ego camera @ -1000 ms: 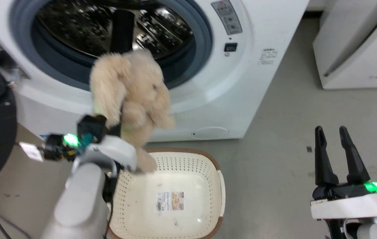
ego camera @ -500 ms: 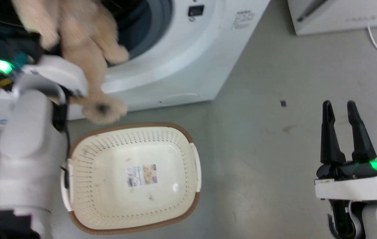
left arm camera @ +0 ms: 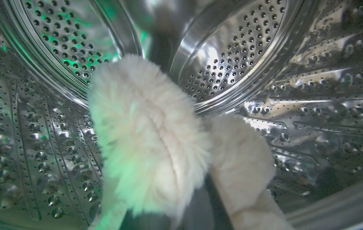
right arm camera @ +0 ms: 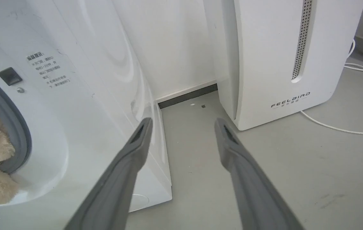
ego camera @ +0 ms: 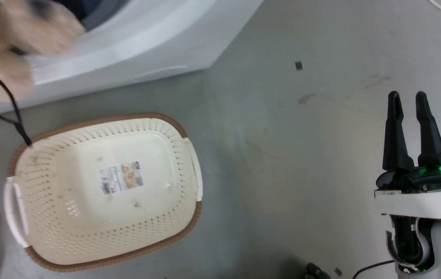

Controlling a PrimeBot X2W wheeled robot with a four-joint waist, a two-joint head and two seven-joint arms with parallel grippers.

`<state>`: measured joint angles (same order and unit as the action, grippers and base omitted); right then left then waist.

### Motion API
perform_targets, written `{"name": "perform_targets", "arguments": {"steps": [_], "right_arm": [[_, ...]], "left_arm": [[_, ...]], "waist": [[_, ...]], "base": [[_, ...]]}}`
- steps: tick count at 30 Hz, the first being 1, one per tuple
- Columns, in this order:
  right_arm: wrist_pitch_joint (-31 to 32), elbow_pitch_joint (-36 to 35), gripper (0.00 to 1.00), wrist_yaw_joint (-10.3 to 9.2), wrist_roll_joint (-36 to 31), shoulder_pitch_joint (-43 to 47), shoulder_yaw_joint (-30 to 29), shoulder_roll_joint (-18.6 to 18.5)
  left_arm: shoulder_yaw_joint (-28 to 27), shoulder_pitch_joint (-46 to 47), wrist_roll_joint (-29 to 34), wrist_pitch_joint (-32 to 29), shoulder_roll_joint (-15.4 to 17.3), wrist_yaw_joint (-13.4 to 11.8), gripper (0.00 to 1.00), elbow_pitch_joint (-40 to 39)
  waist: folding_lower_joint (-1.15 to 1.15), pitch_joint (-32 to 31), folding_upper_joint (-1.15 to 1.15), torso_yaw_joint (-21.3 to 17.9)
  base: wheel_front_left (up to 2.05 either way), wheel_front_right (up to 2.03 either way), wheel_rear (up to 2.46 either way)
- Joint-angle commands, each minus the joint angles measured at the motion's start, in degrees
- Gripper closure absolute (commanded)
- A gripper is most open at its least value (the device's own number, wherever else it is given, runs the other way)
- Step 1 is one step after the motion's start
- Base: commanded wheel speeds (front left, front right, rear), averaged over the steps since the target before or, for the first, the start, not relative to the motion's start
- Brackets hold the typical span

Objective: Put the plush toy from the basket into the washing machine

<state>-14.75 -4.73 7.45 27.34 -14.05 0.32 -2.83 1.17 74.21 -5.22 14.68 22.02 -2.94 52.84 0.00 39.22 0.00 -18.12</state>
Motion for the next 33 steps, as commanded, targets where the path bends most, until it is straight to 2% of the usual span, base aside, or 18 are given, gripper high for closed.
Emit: {"name": "perform_targets", "arguments": {"steps": [1, 8, 15, 16, 24, 33], "right_arm": [[-0.25, -0.43, 0.00, 0.03, 0.68, -0.96, -0.18, -0.05], [-0.25, -0.87, 0.00, 0.03, 1.42, -1.47, 0.93, -0.05], [-0.25, -0.98, 0.00, 0.03, 1.23, -1.94, 0.87, -0.05], [-0.25, -0.92, 0.00, 0.03, 1.12, -2.01, 0.72, -0.05], [-0.25, -0.35, 0.00, 0.03, 0.04, -2.38, 0.37, -0.05], [-0.25, 0.94, 0.00, 0.03, -2.02, -1.49, 1.11, -0.05]], "left_arm": [[0.26, 2.22, 0.57, 0.29, 1.14, -0.39, 1.00, 1.55], [1.42, 13.28, 1.80, 0.24, 4.20, -0.62, 1.00, 6.28], [2.23, 17.09, 2.03, 0.29, 5.28, -0.64, 1.00, 9.17], [2.43, 17.07, 2.17, 0.30, 5.26, -0.91, 0.00, 9.23], [4.16, 13.55, 2.65, 0.30, 4.14, -0.45, 0.00, 8.84], [3.52, 5.56, 0.21, 0.31, 1.69, 0.34, 0.00, 8.05]], "waist": [[0.00, 2.97, 0.00, -2.12], [0.00, 6.15, 0.00, -2.92], [0.00, 7.15, 0.00, -2.45], [0.00, 7.16, 0.00, -2.25], [0.00, 5.23, 0.00, -0.40], [0.00, -0.82, 0.00, 2.35]], "base": [[0.00, 0.00, 0.00], [0.00, 0.00, 0.00], [0.00, 0.00, 0.00], [0.00, 0.00, 0.00], [0.00, 0.00, 0.00], [0.00, 0.00, 0.00]]}}
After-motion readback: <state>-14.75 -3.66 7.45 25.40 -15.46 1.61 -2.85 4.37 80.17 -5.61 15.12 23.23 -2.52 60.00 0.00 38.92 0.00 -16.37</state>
